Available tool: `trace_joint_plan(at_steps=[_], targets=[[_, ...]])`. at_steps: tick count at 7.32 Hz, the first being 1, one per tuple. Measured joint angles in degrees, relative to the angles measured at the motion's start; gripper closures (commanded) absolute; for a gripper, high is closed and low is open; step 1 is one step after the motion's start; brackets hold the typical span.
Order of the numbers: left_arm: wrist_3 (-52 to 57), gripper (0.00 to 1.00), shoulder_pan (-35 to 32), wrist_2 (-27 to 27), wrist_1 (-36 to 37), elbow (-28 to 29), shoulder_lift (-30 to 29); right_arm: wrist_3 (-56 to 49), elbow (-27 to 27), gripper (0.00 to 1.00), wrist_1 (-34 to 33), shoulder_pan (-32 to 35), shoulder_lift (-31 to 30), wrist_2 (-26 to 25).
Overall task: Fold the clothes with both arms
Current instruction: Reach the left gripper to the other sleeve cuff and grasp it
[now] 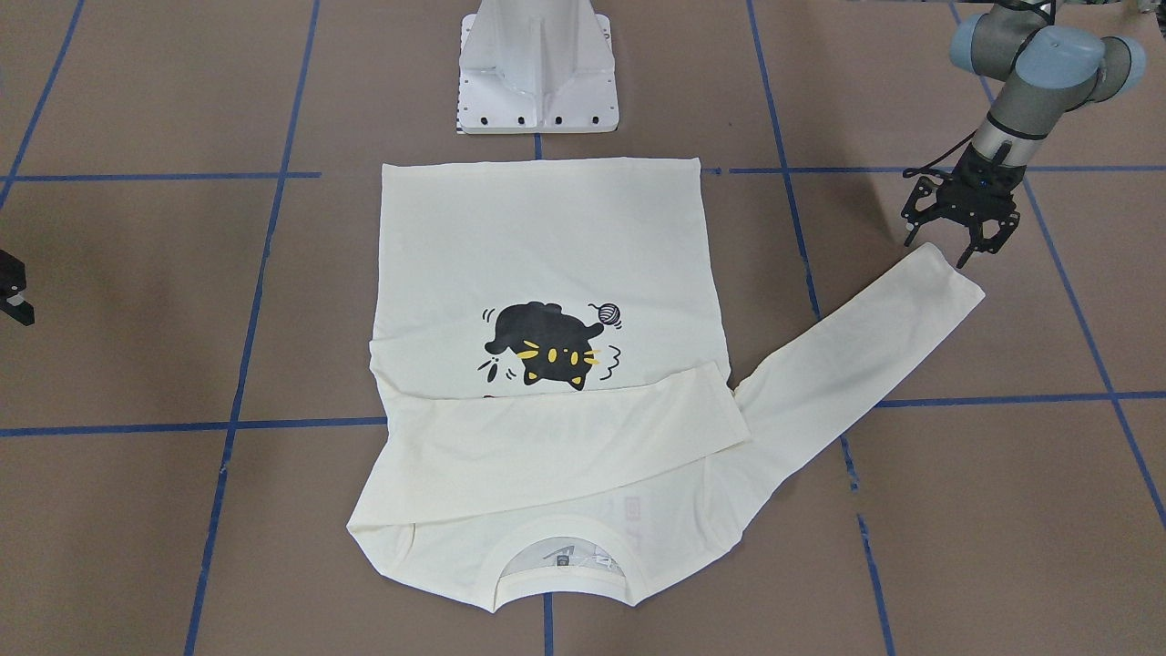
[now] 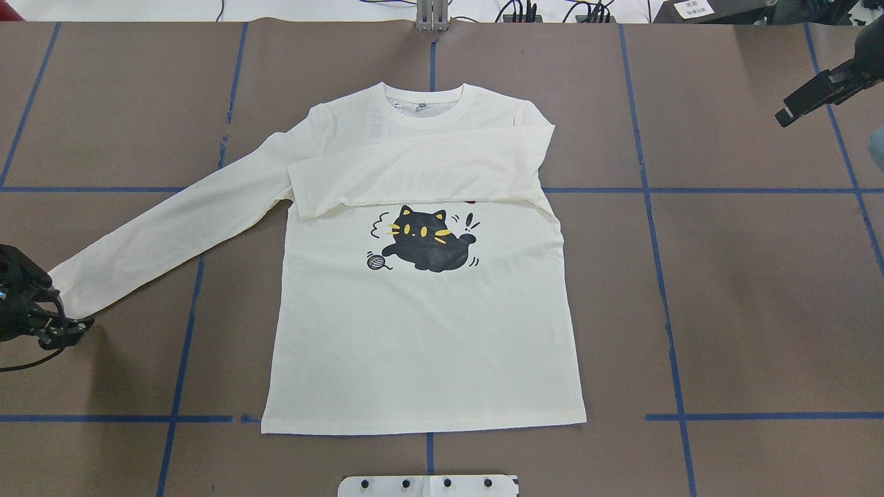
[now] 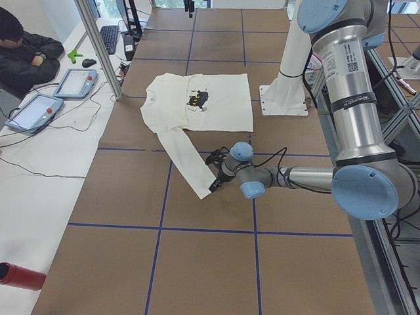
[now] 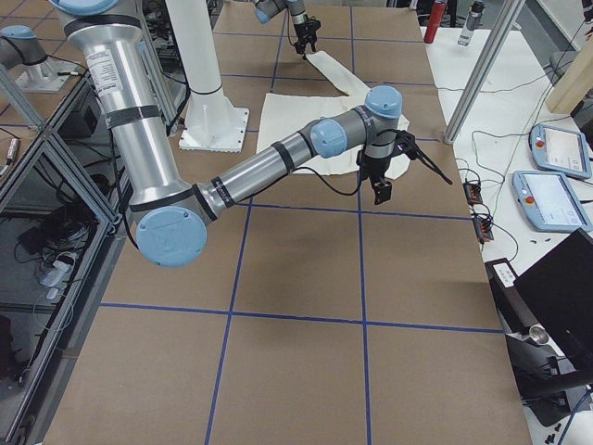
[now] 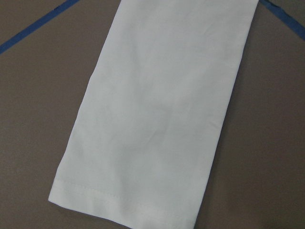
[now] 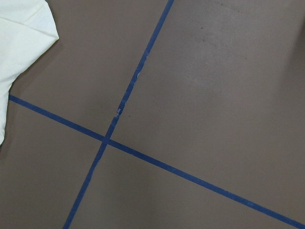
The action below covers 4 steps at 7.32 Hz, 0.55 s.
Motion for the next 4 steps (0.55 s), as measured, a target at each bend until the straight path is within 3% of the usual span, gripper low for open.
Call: trace_joint_plan(at_steps=[1,4], targets=[[0.04,1.0,0.02,0.04,-0.04,0.14,-0.14,0.0,0.02,0.0,-0.03,-0.01,-0.02,0.0],[0.12,1.0,-0.31,0.03,-0.35,-0.85,-0.03,-0.04,-0.14,0.0,0.01,-0.02,-0.03,-0.01]])
